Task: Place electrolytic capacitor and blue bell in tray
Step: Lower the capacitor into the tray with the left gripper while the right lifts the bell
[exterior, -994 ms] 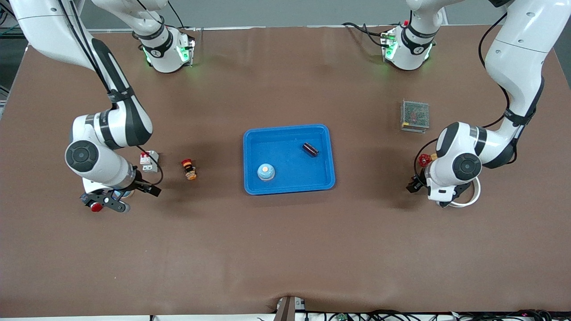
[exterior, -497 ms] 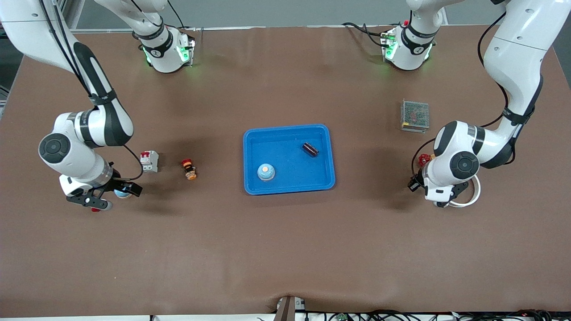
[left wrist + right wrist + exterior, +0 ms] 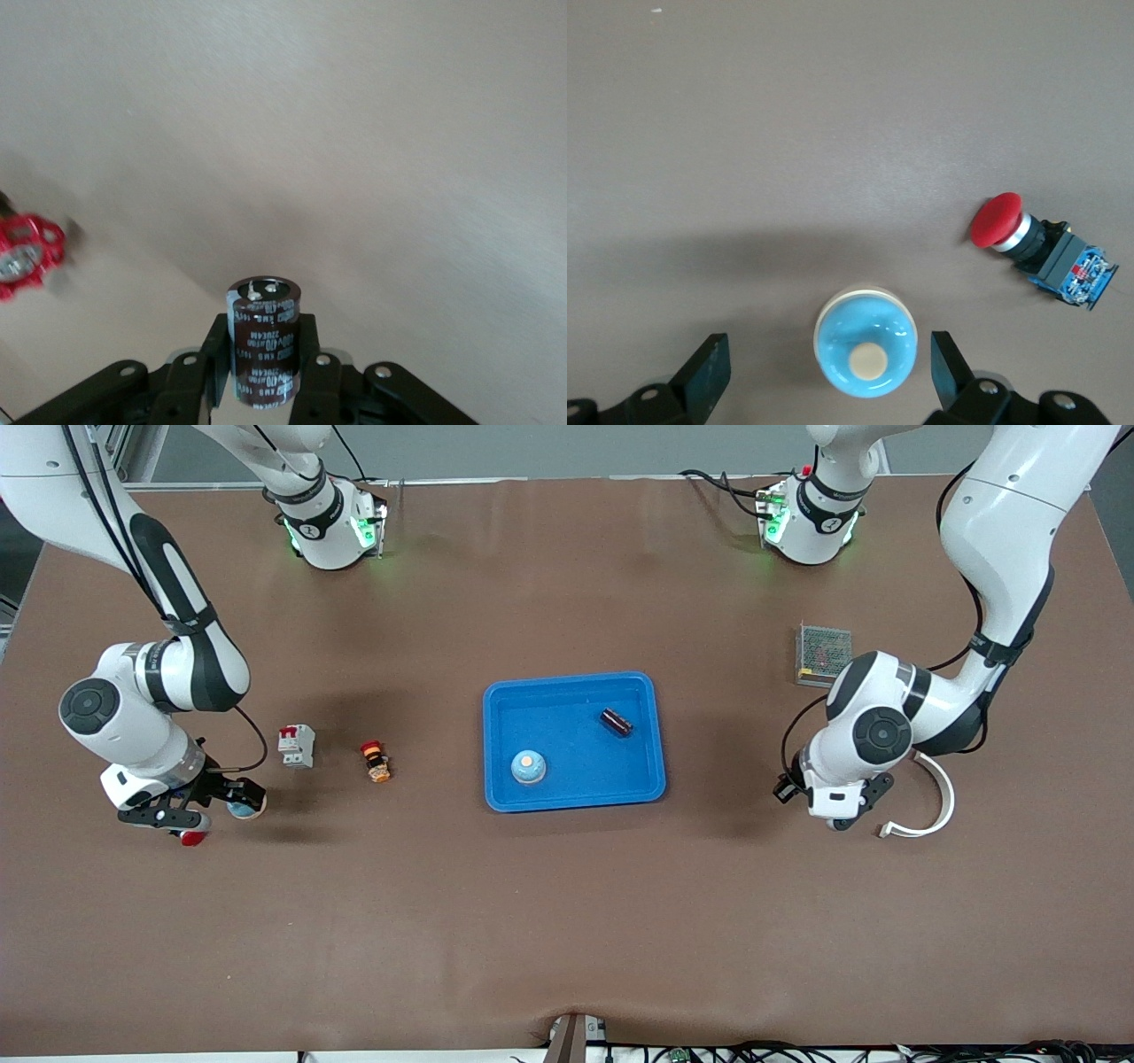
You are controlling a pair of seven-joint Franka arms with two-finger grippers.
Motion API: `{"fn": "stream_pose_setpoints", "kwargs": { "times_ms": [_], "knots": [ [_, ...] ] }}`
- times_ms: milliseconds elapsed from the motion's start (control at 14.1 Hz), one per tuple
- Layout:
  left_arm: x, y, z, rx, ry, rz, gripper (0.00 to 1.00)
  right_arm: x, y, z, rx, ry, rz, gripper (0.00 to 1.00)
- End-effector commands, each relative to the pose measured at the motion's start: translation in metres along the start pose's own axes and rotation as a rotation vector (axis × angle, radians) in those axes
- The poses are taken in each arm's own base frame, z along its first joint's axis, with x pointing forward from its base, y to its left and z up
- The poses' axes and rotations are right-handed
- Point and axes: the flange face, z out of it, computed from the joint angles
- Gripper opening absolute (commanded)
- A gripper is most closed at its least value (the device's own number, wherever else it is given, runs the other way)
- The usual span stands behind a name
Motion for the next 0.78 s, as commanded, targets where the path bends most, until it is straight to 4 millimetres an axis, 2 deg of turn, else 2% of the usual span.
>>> {"fn": "stream_pose_setpoints", "kwargs": {
  "times_ms": [0,213,355,497,568,710],
  "knots": [
    [-0.015,0.012,-0.022,-0.007,0.016,-0.023,0.00,-0.013,0.008,0.014,0.004,0.019,-0.036,1.00],
    [-0.048,0.042,-0.035,-0.033,0.019,-0.032,0.00,-0.020,0.012,0.030,0.011,-0.005,-0.031,1.00],
    [-0.087,0.066,-0.036,-0.039,0.019,-0.041,0.00,-0.024,0.012,0.039,0.016,-0.017,-0.028,1.00],
    [-0.104,0.085,-0.038,-0.057,0.018,-0.085,0.00,-0.026,0.013,0.046,0.020,-0.024,-0.025,1.00],
    [-0.119,0.094,-0.041,-0.065,0.016,-0.084,0.00,-0.026,0.013,0.048,0.021,-0.023,-0.024,1.00],
    [-0.132,0.103,-0.040,-0.070,0.012,-0.098,0.00,-0.025,0.016,0.048,0.021,-0.021,-0.018,1.00]
  ]
}}
